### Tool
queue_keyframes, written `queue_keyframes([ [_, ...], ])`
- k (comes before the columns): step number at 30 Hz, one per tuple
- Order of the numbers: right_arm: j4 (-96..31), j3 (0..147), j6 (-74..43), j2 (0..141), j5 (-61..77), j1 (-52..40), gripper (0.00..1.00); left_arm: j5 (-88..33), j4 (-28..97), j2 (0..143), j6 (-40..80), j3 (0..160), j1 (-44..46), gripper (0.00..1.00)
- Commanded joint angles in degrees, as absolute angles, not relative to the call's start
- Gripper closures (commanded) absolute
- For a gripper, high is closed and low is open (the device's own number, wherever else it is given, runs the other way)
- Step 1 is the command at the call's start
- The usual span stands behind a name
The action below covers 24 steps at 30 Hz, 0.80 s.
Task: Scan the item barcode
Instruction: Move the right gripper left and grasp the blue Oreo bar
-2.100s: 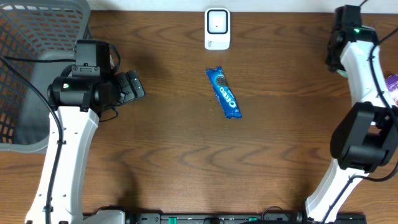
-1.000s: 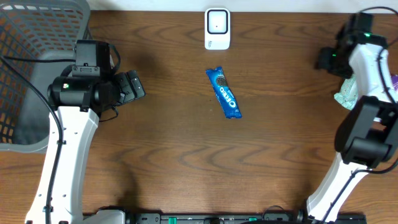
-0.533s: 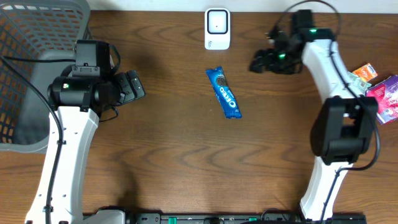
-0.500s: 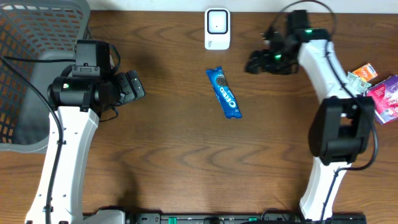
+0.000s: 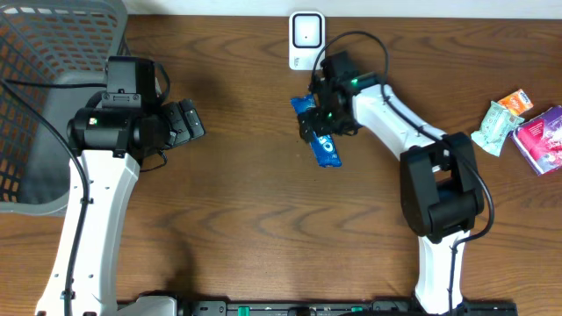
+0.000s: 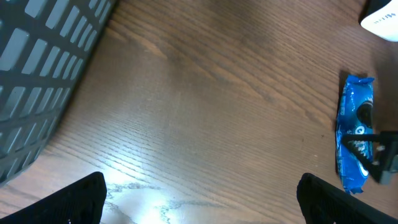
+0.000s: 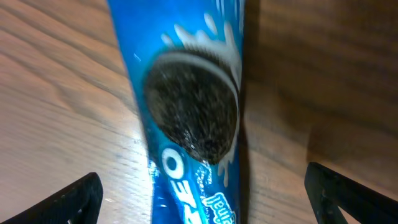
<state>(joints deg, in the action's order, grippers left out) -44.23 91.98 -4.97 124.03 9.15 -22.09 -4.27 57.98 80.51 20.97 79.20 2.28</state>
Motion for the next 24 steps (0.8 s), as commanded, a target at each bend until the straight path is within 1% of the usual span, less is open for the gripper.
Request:
queue_keyframes([
  [1, -43.6, 90.5, -7.2, 124.8, 4.4, -22.9, 0.08, -3.6, 58.0, 80.7, 21.1, 79.5, 2.2, 0.02],
  [2, -43.2, 89.8, -7.2, 124.8, 4.4, -23.1, 0.17, -3.6, 58.0, 80.7, 21.1, 79.5, 2.2, 0.02],
  [9, -41.8, 86.9, -9.8, 124.8, 4.6, -23.3, 0.94, -3.6, 58.0, 80.7, 21.1, 79.5, 2.2, 0.02],
  [10, -41.8, 86.8, -10.7, 124.8, 4.7, -23.3, 0.99, -3.6, 58.0, 80.7, 21.1, 79.5, 2.2, 0.02],
  [13, -42.0, 87.0, -10.9, 124.7, 7.6, -23.3, 0.99, -3.6, 58.0, 80.7, 21.1, 79.5, 2.2, 0.02],
  [16, -42.0, 87.8, -11.6, 124.2, 14.7, -22.9, 0.99, -3.6, 58.0, 80.7, 21.1, 79.5, 2.2, 0.02],
  [20, -42.0, 90.2, -13.0, 123.2, 29.2, -20.5, 0.99, -3.6, 58.0, 80.7, 21.1, 79.5, 2.2, 0.02],
  [24, -41.8, 93.2, -20.9, 122.9, 46.9, -16.1, 0.98, -3.6, 58.0, 80.7, 21.1, 79.5, 2.2, 0.02],
])
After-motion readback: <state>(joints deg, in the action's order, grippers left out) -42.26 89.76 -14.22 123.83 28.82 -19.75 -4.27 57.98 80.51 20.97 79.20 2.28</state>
